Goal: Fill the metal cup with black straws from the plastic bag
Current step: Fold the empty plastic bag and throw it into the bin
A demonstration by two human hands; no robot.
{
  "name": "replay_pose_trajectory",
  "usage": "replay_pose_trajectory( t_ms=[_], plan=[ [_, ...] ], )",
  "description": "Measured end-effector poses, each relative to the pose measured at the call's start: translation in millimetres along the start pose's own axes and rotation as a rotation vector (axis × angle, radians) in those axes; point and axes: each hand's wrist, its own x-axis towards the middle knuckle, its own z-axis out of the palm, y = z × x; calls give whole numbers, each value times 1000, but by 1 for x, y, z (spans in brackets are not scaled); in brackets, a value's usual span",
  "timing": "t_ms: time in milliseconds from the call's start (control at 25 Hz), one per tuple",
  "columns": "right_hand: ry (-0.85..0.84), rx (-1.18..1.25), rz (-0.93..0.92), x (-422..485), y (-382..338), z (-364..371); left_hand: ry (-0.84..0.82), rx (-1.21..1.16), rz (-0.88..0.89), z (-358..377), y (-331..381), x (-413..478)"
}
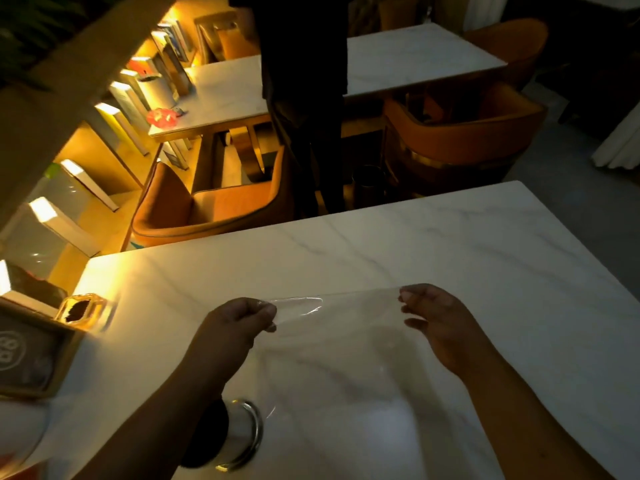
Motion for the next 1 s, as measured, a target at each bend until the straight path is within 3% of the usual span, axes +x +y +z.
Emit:
replay_pose_trajectory(
  t_ms=[200, 280, 440, 600, 680, 800, 920, 1000],
  plan=[
    [118, -392, -184, -19, -29, 31, 115, -23, 88, -44, 0, -2],
    [81, -348, -233, -34, -40, 45, 97, -20, 123, -59, 4, 0],
    [88, -269, -343, -76, -58, 83, 32, -260, 158, -96, 7, 2],
    [198, -236, -400, -117, -63, 126, 156, -241, 209, -129, 2, 0],
    [255, -265, -458, -138, -64, 148, 171, -167, 262, -144, -3, -1],
    [321, -402, -595, -170, -66, 177, 134, 162, 473, -155, -13, -12],
    [330, -567, -691, -200, -72, 201, -30, 452, 719, -141, -6, -31],
    [344, -656, -720, -217, -76, 211, -155, 519, 775, -126, 7, -41]
  ],
)
